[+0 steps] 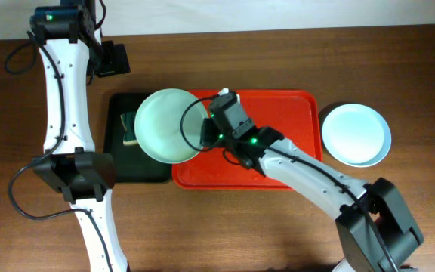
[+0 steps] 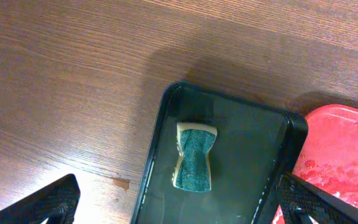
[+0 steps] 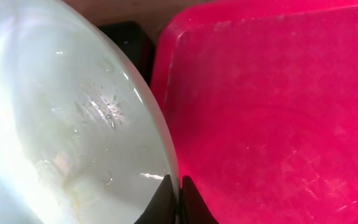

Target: Clean dirty plates on tray and stack at the side

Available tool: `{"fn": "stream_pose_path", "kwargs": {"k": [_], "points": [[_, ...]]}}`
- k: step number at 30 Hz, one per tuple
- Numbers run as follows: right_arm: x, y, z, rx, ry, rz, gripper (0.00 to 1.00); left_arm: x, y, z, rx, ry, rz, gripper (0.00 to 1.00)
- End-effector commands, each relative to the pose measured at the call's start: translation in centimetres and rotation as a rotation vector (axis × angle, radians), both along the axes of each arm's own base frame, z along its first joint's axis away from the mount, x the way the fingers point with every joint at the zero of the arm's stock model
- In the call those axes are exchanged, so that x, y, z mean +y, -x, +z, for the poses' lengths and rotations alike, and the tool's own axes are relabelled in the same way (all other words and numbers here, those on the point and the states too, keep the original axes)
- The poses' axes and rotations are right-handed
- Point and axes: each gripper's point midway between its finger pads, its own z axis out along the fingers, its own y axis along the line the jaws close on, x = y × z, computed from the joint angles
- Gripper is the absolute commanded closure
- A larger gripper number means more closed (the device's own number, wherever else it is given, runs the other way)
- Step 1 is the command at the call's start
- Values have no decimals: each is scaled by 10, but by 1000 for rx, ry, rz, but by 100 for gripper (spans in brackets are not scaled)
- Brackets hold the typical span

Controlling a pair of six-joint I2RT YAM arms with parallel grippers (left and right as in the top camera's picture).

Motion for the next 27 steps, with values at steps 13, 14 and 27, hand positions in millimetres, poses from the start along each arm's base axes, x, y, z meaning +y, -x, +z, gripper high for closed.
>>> {"fn": "stream_pose_path", "kwargs": {"k": [13,14,27], "points": [[31,-14,-14,-136,34,-83,96,-5,0,3,-9,10,-7,1],[35,-14,-18,-142,37,-82,96,-5,0,3,-9,10,-7,1],[47,-17,4,-280,219,16,96,-5,0,3,-9,10,-7,1]]}}
